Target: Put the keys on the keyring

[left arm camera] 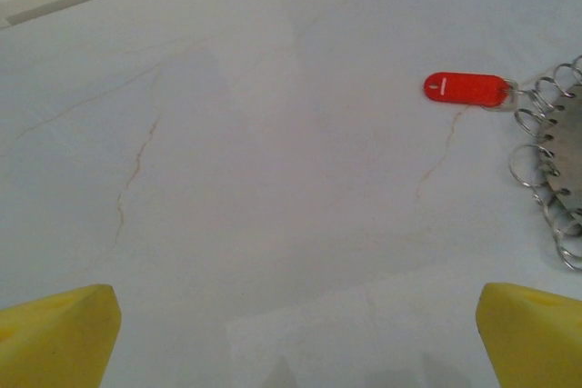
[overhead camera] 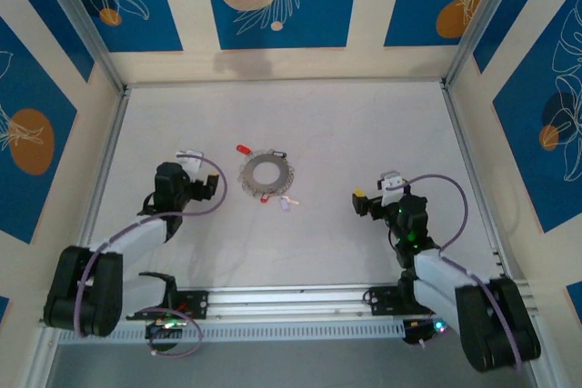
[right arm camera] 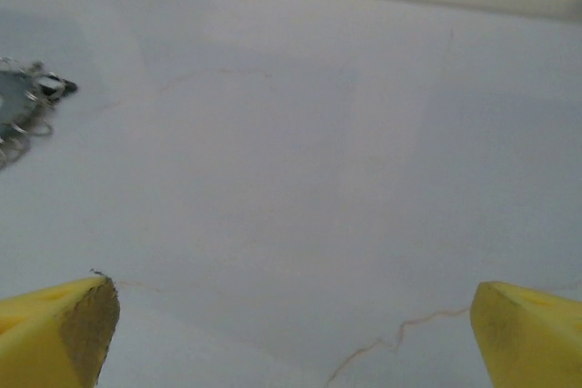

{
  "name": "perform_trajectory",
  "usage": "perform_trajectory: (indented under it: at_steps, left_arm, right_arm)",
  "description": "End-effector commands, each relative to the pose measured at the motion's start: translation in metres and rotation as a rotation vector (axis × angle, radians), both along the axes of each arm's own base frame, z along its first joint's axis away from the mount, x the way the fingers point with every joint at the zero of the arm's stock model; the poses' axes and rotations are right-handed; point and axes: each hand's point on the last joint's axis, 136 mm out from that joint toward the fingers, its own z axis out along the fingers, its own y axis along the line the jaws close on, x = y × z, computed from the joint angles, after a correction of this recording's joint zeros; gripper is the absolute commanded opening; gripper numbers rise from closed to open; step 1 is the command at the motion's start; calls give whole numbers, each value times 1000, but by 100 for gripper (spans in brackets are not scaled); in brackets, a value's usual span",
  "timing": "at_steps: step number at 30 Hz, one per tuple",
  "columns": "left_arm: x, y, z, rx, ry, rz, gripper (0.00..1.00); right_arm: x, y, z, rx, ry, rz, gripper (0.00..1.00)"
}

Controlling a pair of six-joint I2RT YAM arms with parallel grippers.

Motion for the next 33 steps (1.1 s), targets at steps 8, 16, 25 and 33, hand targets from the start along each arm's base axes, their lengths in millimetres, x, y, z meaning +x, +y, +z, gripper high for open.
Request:
perform_trajectory:
  at_steps: [8,16,25,33]
  left_arm:
    - [38,-2,2,-20,-122,27,100]
    - [41,16,-7,-73,-205,96,100]
    - [44,22,-14,-96,-115,121,100]
    - [44,23,-14,-98,-116,119,100]
  right_arm:
    - [64,-23,35,138,-114,-49,99]
    - [93,-13,11,87,-17,-37,99]
    - [104,-31,5,133,68,-120,99]
    - [104,-31,4,133,73,-120,99]
